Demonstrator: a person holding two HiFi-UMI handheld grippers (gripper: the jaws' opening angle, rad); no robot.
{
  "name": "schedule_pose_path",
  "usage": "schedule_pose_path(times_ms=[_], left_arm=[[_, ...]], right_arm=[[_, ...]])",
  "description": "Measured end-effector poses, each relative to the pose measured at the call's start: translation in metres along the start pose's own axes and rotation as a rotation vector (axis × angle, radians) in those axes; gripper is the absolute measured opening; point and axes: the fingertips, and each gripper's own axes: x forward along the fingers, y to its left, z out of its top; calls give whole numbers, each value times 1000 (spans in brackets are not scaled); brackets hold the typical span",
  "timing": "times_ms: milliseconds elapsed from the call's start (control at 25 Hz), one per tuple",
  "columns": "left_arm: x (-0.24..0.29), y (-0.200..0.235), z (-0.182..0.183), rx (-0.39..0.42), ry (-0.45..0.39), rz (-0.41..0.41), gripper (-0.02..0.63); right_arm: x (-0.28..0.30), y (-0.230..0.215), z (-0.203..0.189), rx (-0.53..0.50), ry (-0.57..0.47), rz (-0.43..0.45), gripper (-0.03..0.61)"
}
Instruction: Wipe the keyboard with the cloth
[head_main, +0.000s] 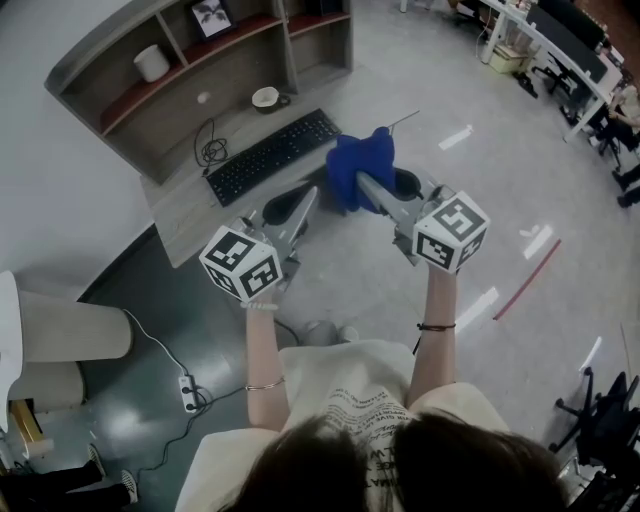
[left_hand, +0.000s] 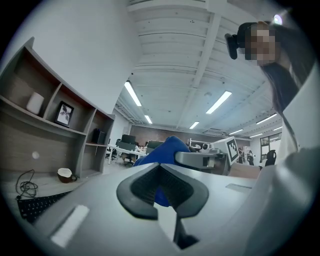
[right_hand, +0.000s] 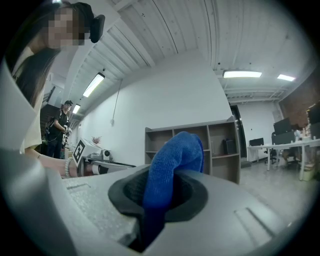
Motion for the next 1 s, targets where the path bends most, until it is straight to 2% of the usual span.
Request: schedule_pose_path(times_ms=[440,1000], left_arm=[[20,36,-6,-20,21,0,-12],[52,91,-12,-62,40,-50,-12]], right_arm=[[22,-33,-9,22,13,-13,52],[68,-69,-29,54,57,-29,52]])
